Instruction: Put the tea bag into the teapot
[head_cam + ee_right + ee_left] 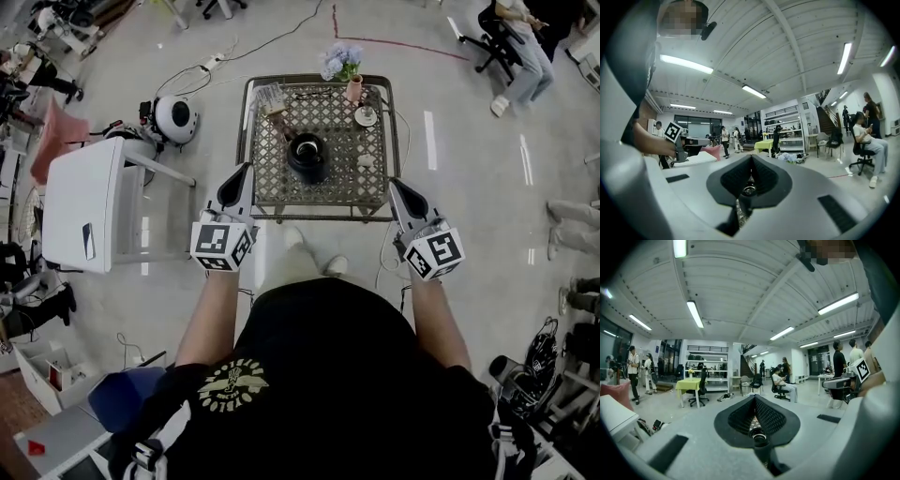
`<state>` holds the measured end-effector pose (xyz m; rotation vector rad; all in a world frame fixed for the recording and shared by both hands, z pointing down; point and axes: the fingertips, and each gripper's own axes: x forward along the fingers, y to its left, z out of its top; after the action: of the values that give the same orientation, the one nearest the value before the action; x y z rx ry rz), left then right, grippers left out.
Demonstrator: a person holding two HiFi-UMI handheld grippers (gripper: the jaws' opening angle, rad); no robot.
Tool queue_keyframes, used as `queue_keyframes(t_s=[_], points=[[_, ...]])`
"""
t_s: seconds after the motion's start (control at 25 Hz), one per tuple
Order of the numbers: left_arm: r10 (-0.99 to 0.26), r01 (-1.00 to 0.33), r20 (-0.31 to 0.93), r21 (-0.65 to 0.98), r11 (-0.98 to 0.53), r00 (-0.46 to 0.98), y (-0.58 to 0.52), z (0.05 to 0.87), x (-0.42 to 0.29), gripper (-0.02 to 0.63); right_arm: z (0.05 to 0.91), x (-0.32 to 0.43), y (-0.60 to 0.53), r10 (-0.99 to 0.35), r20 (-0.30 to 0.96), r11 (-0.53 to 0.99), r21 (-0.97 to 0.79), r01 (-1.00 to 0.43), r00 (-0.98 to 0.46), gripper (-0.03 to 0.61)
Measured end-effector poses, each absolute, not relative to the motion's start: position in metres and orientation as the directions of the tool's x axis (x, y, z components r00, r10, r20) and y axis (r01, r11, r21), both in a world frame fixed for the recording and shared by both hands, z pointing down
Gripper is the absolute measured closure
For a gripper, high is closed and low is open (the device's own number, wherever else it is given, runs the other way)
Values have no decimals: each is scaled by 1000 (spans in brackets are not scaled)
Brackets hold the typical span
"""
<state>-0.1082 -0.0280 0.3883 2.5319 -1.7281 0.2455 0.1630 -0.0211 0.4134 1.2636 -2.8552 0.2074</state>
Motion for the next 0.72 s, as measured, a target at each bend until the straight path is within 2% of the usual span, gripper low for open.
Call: queue_keyframes(t_s=[0.44, 0.72], points=[[-910, -921, 164, -17, -389, 382, -72, 401, -113, 618, 413, 158, -61, -756, 83, 647, -48, -761, -649, 570], [-898, -904, 164, -62, -423, 409, -114, 395, -110, 618, 413, 152, -105, -765, 98, 636, -47, -770, -637, 569]])
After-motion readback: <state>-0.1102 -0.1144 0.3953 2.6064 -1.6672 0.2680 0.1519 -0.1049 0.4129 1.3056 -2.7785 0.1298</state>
